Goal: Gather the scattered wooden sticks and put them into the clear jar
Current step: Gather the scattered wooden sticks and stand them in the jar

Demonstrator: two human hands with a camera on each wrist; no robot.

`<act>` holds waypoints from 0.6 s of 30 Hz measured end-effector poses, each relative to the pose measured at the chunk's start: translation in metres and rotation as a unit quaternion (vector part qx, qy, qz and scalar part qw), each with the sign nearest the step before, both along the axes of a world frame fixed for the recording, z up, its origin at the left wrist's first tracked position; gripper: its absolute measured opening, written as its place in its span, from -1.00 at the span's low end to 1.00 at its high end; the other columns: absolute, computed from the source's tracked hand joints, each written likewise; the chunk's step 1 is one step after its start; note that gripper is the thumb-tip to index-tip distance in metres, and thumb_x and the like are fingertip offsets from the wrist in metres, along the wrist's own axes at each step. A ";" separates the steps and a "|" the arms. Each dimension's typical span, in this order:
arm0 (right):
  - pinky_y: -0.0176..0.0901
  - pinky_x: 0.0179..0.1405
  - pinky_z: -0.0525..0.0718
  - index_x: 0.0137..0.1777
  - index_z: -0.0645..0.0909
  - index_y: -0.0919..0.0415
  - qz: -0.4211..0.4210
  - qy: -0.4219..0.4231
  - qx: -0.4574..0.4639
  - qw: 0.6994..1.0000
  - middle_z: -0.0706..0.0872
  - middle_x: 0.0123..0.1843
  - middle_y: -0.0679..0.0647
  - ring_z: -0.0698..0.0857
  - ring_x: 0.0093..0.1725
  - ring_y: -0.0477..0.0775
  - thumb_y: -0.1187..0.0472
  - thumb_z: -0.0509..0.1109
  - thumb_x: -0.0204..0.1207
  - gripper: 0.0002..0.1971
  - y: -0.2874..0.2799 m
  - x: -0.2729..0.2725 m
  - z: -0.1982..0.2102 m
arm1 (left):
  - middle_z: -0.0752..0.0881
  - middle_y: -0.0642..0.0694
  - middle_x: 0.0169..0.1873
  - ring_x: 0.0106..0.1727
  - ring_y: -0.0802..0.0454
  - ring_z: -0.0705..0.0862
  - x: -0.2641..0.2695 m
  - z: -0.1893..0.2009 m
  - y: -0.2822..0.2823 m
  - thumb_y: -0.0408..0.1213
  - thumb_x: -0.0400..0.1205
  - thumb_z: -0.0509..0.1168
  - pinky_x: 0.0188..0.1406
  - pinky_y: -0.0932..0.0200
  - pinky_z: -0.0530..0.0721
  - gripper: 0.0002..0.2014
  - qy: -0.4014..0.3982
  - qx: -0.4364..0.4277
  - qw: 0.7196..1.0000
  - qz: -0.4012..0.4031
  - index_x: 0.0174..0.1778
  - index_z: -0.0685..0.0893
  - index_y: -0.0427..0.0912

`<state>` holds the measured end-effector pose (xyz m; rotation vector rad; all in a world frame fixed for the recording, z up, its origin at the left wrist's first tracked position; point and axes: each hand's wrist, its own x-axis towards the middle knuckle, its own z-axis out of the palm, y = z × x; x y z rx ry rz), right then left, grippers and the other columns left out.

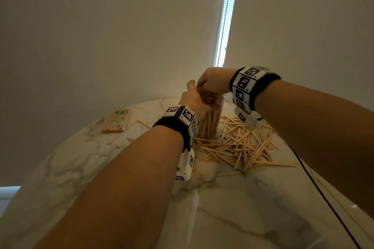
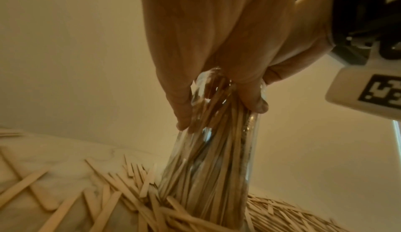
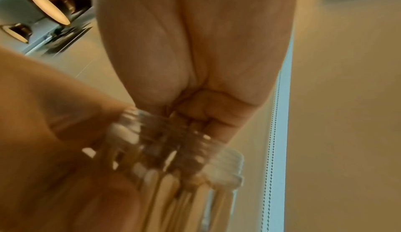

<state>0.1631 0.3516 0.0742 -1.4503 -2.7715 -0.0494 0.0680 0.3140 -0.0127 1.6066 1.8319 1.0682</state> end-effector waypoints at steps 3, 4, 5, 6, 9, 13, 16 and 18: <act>-0.22 -0.04 0.53 0.16 0.77 0.15 0.003 0.058 -0.012 0.998 0.79 0.05 0.05 0.69 -0.05 -0.01 0.00 0.17 0.76 -0.64 -0.007 0.007 0.006 | 0.62 -0.19 0.33 0.21 -0.19 0.71 -0.001 -0.003 0.000 -0.09 0.44 0.60 0.15 -0.19 0.75 0.03 -0.017 0.012 1.000 -0.005 0.66 0.02 0.04; -0.23 -0.12 0.57 0.07 0.78 0.13 -0.001 0.107 -0.005 0.994 0.81 -0.02 0.01 0.69 -0.14 -0.08 0.02 0.21 0.74 -0.68 -0.012 0.013 0.010 | 0.62 -0.19 0.35 0.22 -0.19 0.70 -0.001 -0.003 0.000 -0.07 0.43 0.61 0.18 -0.14 0.74 0.05 -0.025 0.016 1.000 -0.007 0.67 0.02 0.03; -0.21 -0.14 0.63 0.00 0.78 0.12 -0.006 0.163 0.014 0.986 0.82 -0.09 -0.03 0.69 -0.21 -0.13 0.05 0.24 0.71 -0.71 -0.017 0.021 0.013 | 0.60 -0.19 0.39 0.27 -0.19 0.68 -0.001 -0.003 -0.001 -0.04 0.43 0.61 0.22 -0.06 0.71 0.07 -0.031 0.021 0.999 -0.010 0.69 0.00 0.01; -0.17 -0.11 0.70 -0.07 0.77 0.13 -0.017 0.213 0.045 0.976 0.83 -0.15 -0.04 0.71 -0.26 -0.14 0.09 0.25 0.69 -0.72 -0.021 0.031 0.012 | 0.58 -0.20 0.42 0.32 -0.19 0.65 -0.001 -0.003 -0.004 -0.03 0.43 0.61 0.23 0.03 0.67 0.09 -0.036 0.027 0.999 -0.012 0.70 -0.01 -0.01; -0.04 -0.10 0.78 -0.17 0.75 0.25 -0.098 0.274 0.057 0.955 0.83 -0.27 0.11 0.80 -0.29 0.08 0.13 0.23 0.65 -0.68 -0.039 0.066 -0.001 | 0.54 -0.21 0.48 0.42 -0.19 0.58 0.000 0.000 -0.008 -0.03 0.44 0.60 0.21 0.09 0.58 0.08 -0.050 0.026 0.998 -0.015 0.71 0.00 -0.05; -0.08 -0.16 0.71 -0.07 0.65 0.27 -0.198 0.047 -0.066 0.977 0.76 -0.10 0.16 0.73 -0.14 0.18 0.15 0.21 0.71 -0.75 -0.054 0.104 -0.051 | 0.49 -0.20 0.54 0.48 -0.19 0.54 0.001 0.004 -0.019 -0.02 0.41 0.62 0.37 -0.01 0.55 0.12 -0.059 0.040 0.997 -0.024 0.71 -0.01 -0.09; -0.12 0.07 0.66 0.27 0.63 0.22 -0.212 -0.132 -0.077 0.965 0.69 0.23 0.14 0.67 0.18 0.13 0.13 0.08 0.78 -0.67 -0.053 0.112 -0.086 | 0.43 -0.25 0.58 0.52 -0.24 0.50 -0.008 -0.003 -0.028 0.29 0.38 0.51 0.43 -0.12 0.50 0.18 0.009 -0.007 1.000 -0.006 0.73 0.00 -0.17; -0.01 0.35 0.57 0.58 0.46 0.12 -0.204 -0.173 -0.071 0.961 0.56 0.52 0.17 0.58 0.43 0.20 0.16 0.07 0.77 -0.59 -0.047 0.110 -0.100 | 0.60 -0.33 0.41 0.35 -0.26 0.63 -0.021 -0.012 -0.029 0.57 0.39 0.19 0.31 -0.16 0.60 0.03 0.113 -0.083 0.988 0.058 0.53 0.43 -0.23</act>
